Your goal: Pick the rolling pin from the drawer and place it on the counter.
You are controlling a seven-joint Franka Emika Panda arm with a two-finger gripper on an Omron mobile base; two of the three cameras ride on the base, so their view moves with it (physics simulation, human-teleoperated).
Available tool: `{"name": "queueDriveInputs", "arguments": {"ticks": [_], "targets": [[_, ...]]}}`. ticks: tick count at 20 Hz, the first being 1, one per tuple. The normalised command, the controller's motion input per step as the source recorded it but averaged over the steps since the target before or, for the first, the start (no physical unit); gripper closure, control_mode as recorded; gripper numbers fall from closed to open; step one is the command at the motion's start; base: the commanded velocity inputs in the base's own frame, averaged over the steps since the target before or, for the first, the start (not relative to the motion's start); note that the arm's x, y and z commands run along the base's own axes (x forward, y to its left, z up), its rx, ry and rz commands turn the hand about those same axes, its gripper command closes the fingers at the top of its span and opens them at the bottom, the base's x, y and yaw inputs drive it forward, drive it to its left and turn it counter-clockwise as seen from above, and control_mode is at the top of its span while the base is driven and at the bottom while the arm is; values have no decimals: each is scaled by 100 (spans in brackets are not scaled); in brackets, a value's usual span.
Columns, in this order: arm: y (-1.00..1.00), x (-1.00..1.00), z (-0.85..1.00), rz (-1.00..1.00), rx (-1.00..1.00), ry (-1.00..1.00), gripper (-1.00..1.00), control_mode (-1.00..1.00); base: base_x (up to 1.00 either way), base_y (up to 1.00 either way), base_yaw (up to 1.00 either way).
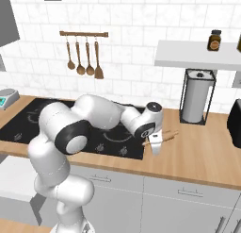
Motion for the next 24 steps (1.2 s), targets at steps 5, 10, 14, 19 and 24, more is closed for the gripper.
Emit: {"name": "queueDriveInputs", "arguments": {"ticks": [5, 10, 14, 19, 24], "targets": [[-8, -6, -4, 0, 1, -27, -100, -100, 0, 0, 0], [1, -16, 4, 0, 0, -29, -100, -100, 0, 0, 0], [26, -77, 26, 11, -5, -27, -100, -100, 0, 0, 0], [14, -60, 91, 14, -4, -16, -100, -100, 0, 0, 0], [11, -38, 100, 16, -4, -6, -100, -100, 0, 0, 0]]}}
